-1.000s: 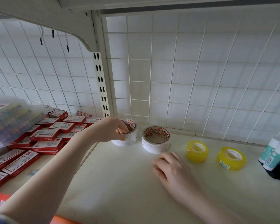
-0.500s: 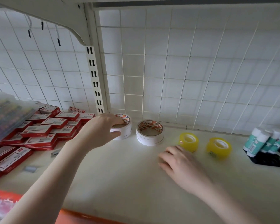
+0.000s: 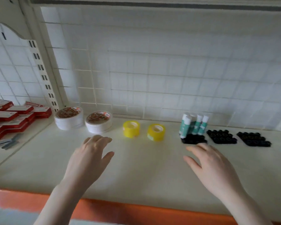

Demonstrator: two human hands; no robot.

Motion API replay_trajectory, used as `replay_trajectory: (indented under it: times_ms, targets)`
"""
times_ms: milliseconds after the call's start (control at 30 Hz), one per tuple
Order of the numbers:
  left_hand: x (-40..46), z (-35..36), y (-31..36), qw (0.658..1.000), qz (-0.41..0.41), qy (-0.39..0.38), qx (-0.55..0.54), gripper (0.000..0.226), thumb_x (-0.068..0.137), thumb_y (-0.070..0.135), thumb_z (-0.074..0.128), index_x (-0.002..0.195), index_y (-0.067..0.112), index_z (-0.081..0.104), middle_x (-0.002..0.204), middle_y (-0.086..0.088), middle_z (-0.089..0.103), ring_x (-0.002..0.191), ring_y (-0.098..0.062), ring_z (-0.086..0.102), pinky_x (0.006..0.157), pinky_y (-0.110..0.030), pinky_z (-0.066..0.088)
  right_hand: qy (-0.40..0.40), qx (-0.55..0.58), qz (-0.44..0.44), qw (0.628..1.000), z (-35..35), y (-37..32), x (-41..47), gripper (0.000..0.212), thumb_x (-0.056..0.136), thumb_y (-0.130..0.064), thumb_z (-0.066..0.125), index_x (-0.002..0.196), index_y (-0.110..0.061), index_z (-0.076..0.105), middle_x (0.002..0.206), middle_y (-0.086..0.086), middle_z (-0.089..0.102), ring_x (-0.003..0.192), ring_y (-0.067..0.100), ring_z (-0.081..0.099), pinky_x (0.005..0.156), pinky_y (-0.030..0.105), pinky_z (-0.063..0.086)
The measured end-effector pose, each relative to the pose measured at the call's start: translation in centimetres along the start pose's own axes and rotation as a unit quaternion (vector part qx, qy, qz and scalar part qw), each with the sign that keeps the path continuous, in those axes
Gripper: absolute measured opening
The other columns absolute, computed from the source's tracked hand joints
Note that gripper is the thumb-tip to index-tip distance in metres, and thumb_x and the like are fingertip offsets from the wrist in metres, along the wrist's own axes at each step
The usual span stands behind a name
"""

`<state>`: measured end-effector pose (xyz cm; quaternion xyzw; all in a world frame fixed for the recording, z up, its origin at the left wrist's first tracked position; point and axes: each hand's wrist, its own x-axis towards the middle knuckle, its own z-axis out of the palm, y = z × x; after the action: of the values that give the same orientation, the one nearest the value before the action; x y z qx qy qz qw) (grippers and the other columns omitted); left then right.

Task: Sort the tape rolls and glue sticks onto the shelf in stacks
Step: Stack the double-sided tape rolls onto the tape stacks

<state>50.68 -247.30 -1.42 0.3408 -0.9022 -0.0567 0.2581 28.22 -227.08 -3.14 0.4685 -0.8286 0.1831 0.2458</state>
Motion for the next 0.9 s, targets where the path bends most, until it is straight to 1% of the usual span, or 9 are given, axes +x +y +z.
replay_trajectory:
  times_ms: [100,200,367,433,567,633,700,800,900]
  targets:
    - [-0.8,2.1,7.2,1.0,-0.005,0.006,-0.011,0.036,0.076,0.025,0.074,0.111,0.017,0.067,0.107,-0.001,0.065,0.1,-0.028,0.06,0.072,-0.039,0.051,0.026,-0.023,0.011,0.999,-2.0,7.2,-2.3,0.027,0.062,-0.02,0.085,0.086,-0.014,0.072,0.075,0.001,0.065,0.068,0.027,0.064,0.052,0.033,0.052]
    - [-1.2,4.9,16.0,1.0,0.008,0.018,-0.019,0.035,0.074,0.023,0.077,0.107,0.016,0.068,0.103,-0.003,0.066,0.097,-0.03,0.062,0.071,-0.038,0.051,0.034,-0.025,0.013,0.999,-4.0,15.4,-4.6,0.025,0.065,-0.019,0.083,0.087,-0.013,0.072,0.077,0.001,0.065,0.069,0.027,0.065,0.054,0.034,0.053]
    - [-1.6,7.2,27.8,0.998,0.022,0.014,-0.055,0.036,0.078,0.026,0.073,0.113,0.017,0.066,0.109,0.0,0.064,0.099,-0.027,0.06,0.073,-0.036,0.048,0.036,-0.016,0.032,0.999,-7.2,25.3,-7.5,0.02,0.068,-0.017,0.08,0.086,-0.013,0.071,0.076,0.002,0.065,0.069,0.028,0.064,0.055,0.033,0.052]
    - [-1.8,7.9,31.5,0.998,0.029,0.01,-0.063,0.036,0.079,0.027,0.071,0.114,0.018,0.066,0.111,0.001,0.064,0.101,-0.025,0.06,0.075,-0.035,0.048,0.03,-0.015,0.041,0.999,-8.8,28.6,-8.6,0.02,0.069,-0.016,0.08,0.087,-0.013,0.071,0.077,0.002,0.065,0.07,0.027,0.064,0.056,0.033,0.052]
    - [-1.6,8.6,36.7,0.996,0.046,0.0,-0.073,0.039,0.083,0.032,0.066,0.12,0.022,0.061,0.119,0.006,0.06,0.109,-0.019,0.056,0.079,-0.032,0.046,0.056,-0.03,0.063,0.996,-11.0,33.2,-10.4,0.021,0.066,-0.013,0.081,0.085,-0.012,0.071,0.074,0.002,0.065,0.066,0.026,0.063,0.055,0.033,0.051]
    - [-1.4,9.3,38.6,0.995,0.066,-0.008,-0.079,0.039,0.083,0.032,0.066,0.12,0.022,0.061,0.119,0.006,0.059,0.109,-0.019,0.055,0.079,-0.033,0.047,0.07,-0.03,0.077,0.994,-11.8,34.7,-11.3,0.017,0.067,-0.01,0.08,0.08,-0.011,0.07,0.072,0.004,0.064,0.065,0.027,0.062,0.055,0.035,0.053]
    - [-1.0,10.0,40.4,0.992,0.088,-0.02,-0.085,0.038,0.083,0.032,0.066,0.12,0.023,0.061,0.12,0.006,0.059,0.11,-0.018,0.055,0.079,-0.033,0.048,0.081,-0.037,0.099,0.991,-12.5,36.2,-12.3,0.012,0.069,-0.009,0.077,0.077,-0.011,0.068,0.071,0.004,0.063,0.065,0.028,0.061,0.054,0.035,0.052]
    - [-0.9,11.2,43.3,0.989,0.107,-0.044,-0.089,0.039,0.083,0.033,0.065,0.121,0.024,0.06,0.121,0.006,0.058,0.11,-0.017,0.054,0.08,-0.033,0.047,0.085,-0.047,0.126,0.987,-13.5,38.6,-14.2,0.011,0.072,-0.011,0.074,0.081,-0.012,0.069,0.073,0.003,0.063,0.067,0.028,0.062,0.053,0.036,0.052]
    - [-1.0,12.1,46.6,0.987,0.121,-0.047,-0.099,0.038,0.083,0.032,0.066,0.119,0.023,0.061,0.12,0.005,0.059,0.109,-0.019,0.054,0.081,-0.035,0.048,0.099,-0.05,0.126,0.986,-14.9,41.6,-15.5,0.012,0.071,-0.009,0.076,0.082,-0.01,0.071,0.074,0.004,0.065,0.066,0.027,0.062,0.053,0.034,0.052]
